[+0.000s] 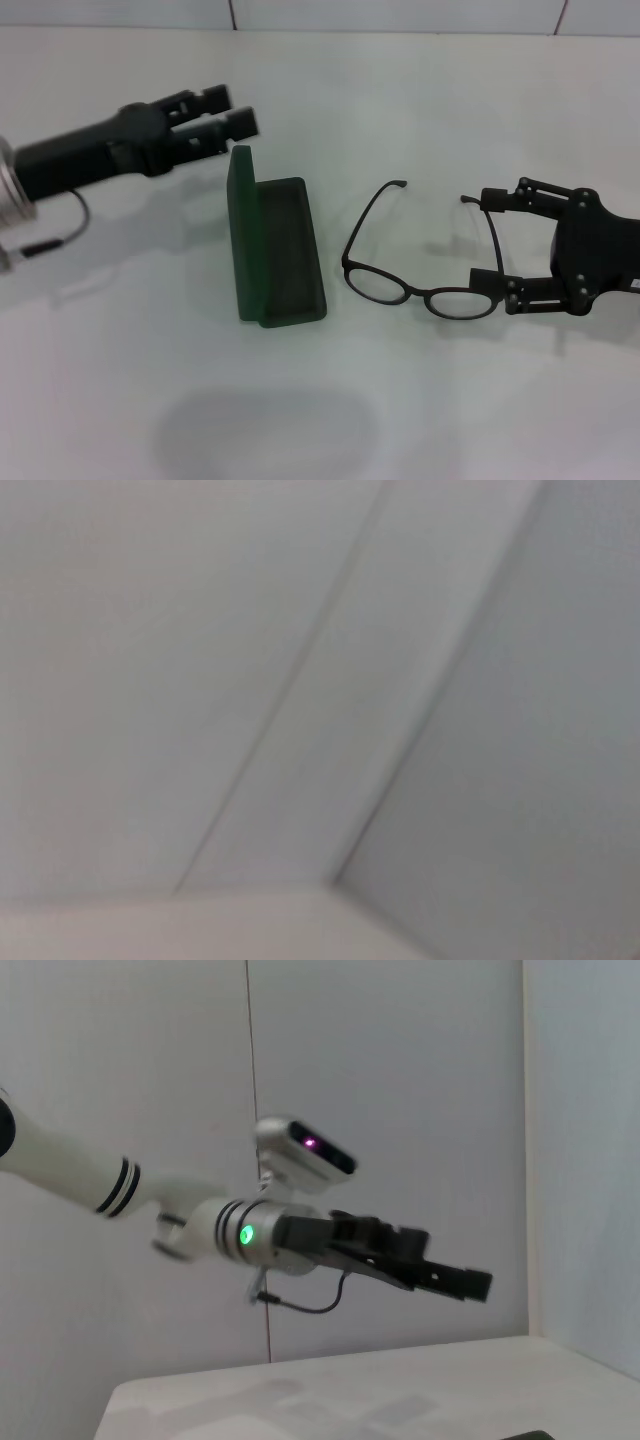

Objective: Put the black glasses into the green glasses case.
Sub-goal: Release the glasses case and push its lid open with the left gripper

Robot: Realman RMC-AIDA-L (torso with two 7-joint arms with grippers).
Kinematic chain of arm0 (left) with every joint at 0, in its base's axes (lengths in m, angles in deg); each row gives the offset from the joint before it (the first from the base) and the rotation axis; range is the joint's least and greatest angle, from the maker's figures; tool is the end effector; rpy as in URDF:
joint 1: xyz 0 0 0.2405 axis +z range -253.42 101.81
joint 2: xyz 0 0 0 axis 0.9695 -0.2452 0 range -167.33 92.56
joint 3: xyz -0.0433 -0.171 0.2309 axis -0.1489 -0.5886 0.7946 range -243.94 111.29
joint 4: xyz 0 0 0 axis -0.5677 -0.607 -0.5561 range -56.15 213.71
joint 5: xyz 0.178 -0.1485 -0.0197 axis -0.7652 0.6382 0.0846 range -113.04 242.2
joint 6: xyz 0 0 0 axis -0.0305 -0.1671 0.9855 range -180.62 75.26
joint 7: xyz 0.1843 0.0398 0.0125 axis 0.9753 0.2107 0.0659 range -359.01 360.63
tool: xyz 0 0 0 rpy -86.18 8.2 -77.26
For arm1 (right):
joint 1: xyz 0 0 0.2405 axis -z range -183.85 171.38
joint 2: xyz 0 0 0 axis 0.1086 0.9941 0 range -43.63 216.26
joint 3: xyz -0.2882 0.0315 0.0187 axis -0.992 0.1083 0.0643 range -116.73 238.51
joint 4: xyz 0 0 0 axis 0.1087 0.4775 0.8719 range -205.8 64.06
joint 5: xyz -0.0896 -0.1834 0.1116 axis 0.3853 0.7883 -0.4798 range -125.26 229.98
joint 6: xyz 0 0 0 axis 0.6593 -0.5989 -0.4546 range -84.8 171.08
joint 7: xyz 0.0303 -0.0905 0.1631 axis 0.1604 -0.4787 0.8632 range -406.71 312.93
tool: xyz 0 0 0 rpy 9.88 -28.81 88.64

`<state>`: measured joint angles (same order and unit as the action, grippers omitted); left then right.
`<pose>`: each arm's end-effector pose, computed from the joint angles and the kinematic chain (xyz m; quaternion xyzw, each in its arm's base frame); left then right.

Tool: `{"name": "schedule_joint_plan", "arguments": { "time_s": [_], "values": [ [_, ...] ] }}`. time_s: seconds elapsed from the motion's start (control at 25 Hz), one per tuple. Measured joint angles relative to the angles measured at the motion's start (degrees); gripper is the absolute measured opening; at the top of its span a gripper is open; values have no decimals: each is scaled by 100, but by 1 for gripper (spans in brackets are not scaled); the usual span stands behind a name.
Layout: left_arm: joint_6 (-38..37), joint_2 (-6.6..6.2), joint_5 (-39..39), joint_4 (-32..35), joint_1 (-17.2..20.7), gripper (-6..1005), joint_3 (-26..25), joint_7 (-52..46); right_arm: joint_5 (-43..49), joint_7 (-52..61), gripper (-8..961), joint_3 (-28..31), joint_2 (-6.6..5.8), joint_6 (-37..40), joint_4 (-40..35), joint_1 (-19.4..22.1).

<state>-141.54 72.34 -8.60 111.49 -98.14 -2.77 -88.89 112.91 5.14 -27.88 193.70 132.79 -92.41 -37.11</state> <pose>-0.2843 0.3721 0.0057 -0.8532 -0.3140 -0.3981 0.1227 0.2567 0.3582 -0.0546 -0.9399 0.0341 0.3275 0.0906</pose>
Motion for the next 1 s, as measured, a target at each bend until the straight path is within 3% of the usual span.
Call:
{"name": "schedule_joint_plan", "arguments": {
  "time_s": [0.12, 0.2, 0.28, 0.36, 0.48, 1.0],
  "values": [
    [412, -140, -838, 829, 37, 874, -108, -1380, 0, 0, 884, 0, -12, 1, 0, 3],
    [486, -136, -1674, 1465, 53, 874, -272, -2213, 0, 0, 884, 0, -14, 1, 0, 3],
    [486, -39, -2407, 1983, 66, 875, -411, -2818, 0, 0, 884, 0, -15, 4, 0, 3],
    [479, 138, -3174, 2594, 90, 875, -487, -3395, 1, 0, 884, 0, -21, 7, 0, 3],
    [460, 346, -3830, 3116, 96, 873, -488, -3808, 1, 0, 884, 0, -25, -5, 0, 2],
    [291, 759, -5076, 3278, -440, 853, -425, -4545, 58, -54, 884, 0, 4, -96, 1, -3]
  ]
}}
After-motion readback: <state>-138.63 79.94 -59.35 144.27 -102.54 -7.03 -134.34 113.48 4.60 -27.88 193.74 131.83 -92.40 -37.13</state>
